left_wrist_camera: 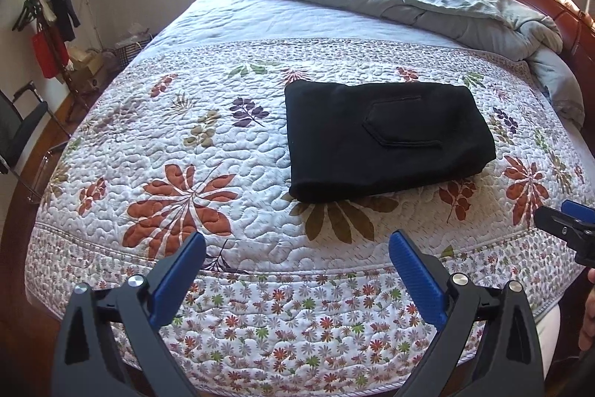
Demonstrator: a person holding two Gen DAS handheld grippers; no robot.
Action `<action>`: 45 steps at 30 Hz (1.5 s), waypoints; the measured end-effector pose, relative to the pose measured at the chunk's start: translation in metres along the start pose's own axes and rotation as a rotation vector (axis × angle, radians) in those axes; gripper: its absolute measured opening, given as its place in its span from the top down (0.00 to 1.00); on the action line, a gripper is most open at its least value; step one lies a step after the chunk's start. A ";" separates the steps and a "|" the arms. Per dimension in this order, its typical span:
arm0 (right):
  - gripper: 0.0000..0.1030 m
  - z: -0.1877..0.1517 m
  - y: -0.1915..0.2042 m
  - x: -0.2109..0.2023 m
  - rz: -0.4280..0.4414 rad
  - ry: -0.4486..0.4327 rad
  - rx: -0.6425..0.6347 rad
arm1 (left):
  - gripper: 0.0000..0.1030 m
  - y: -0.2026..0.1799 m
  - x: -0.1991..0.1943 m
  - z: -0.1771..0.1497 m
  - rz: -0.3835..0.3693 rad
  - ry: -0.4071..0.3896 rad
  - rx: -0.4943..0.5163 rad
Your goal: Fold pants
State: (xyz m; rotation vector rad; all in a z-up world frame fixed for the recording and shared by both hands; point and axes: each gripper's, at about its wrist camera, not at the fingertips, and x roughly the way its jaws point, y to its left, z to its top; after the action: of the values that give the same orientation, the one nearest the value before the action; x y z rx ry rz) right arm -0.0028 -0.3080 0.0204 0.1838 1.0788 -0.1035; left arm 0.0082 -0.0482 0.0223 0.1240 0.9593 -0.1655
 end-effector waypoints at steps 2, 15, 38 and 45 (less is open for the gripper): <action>0.04 0.000 0.001 -0.001 0.000 -0.002 -0.003 | 0.04 0.000 -0.001 0.001 -0.002 -0.003 0.003; 0.04 0.001 0.003 0.005 0.003 0.012 -0.010 | 0.04 -0.002 -0.001 0.002 -0.001 -0.003 0.008; 0.04 0.000 -0.001 0.013 0.008 0.031 0.008 | 0.04 -0.001 0.005 0.000 -0.002 0.004 0.008; 0.04 -0.001 -0.003 0.014 0.011 0.033 0.014 | 0.04 0.001 0.007 0.001 -0.009 0.016 -0.005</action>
State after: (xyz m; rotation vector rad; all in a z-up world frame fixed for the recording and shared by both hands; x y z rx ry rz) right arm 0.0027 -0.3103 0.0069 0.2046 1.1097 -0.0985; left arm 0.0132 -0.0479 0.0171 0.1161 0.9764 -0.1709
